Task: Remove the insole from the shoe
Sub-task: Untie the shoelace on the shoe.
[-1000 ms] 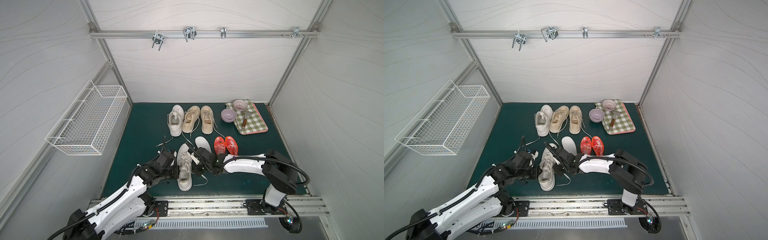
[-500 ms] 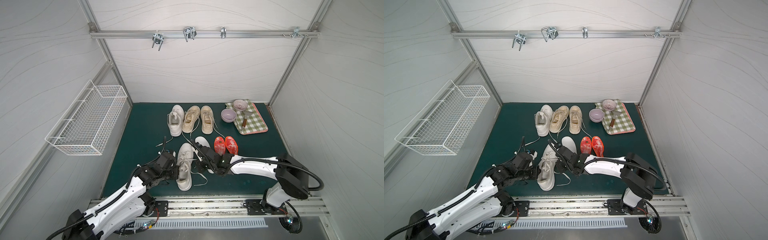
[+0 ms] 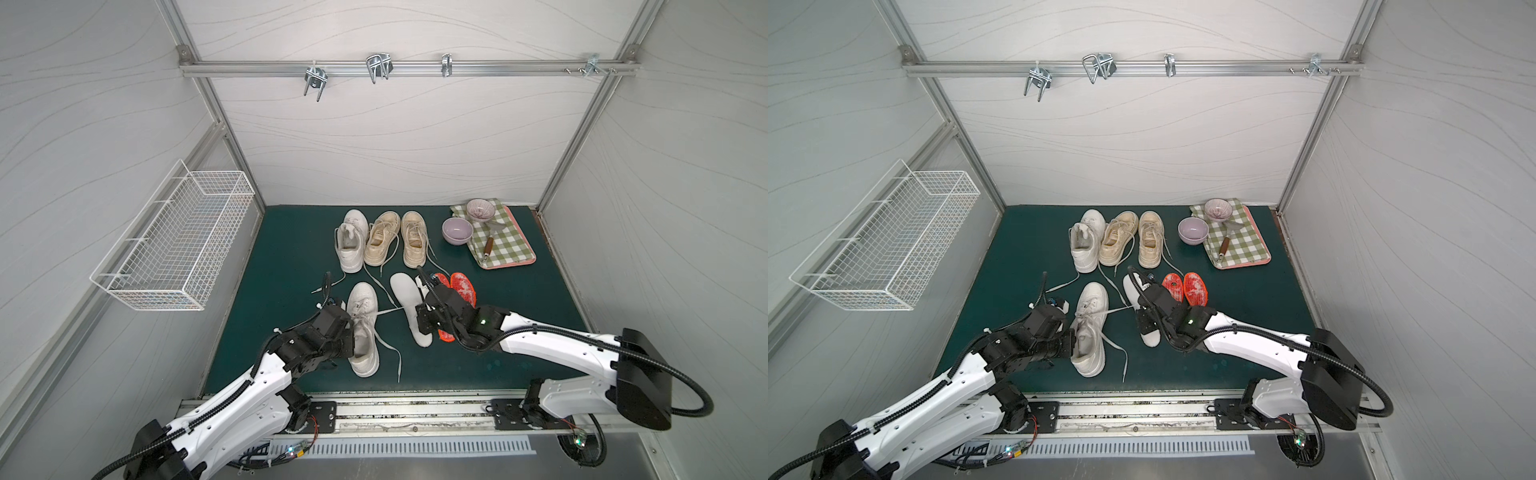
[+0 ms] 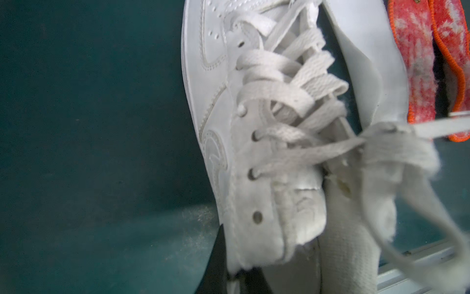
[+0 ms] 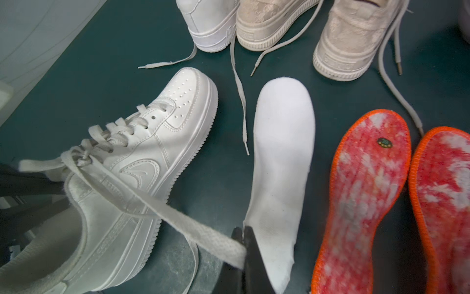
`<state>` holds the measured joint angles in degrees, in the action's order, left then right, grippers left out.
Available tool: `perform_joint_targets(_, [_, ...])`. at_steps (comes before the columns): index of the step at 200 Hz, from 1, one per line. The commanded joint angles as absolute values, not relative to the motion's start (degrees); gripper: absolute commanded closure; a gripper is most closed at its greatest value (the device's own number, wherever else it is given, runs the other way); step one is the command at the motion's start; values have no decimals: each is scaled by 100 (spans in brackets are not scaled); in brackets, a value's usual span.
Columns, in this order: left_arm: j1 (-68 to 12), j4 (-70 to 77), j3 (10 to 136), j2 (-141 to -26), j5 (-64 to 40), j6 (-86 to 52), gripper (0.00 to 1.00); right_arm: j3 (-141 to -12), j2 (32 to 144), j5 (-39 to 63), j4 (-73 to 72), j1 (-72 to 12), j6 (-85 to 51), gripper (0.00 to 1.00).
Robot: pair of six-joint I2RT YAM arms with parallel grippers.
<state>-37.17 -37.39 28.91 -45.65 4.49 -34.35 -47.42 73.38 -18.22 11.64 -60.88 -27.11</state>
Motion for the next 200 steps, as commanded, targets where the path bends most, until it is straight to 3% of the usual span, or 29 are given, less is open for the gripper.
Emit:
perform_joint_targets(1, [-3697, -3641, 3199, -4562, 920, -3449, 100, -4666, 7050, -2053, 1449, -6023, -2794, 100])
perform_joint_targets(85, [-3554, -3982, 3217, -4579, 1391, -3724, 100, -4314, 6082, -2486, 1658, -5940, -3054, 100])
perform_joint_targets(123, [-3175, -3842, 3132, -4515, 1024, -3746, 100, -4186, 5749, -2090, 1627, -5681, -3255, 100])
perform_joint_targets(160, [-3164, -3567, 3146, -4439, 640, -3492, 100, -4157, 5982, -1427, 1277, -5756, -2964, 100])
perform_joint_targets(200, [-3164, -3388, 3149, -4431, 431, -3360, 100, -4321, 6479, -1360, 978, -6471, -2445, 100])
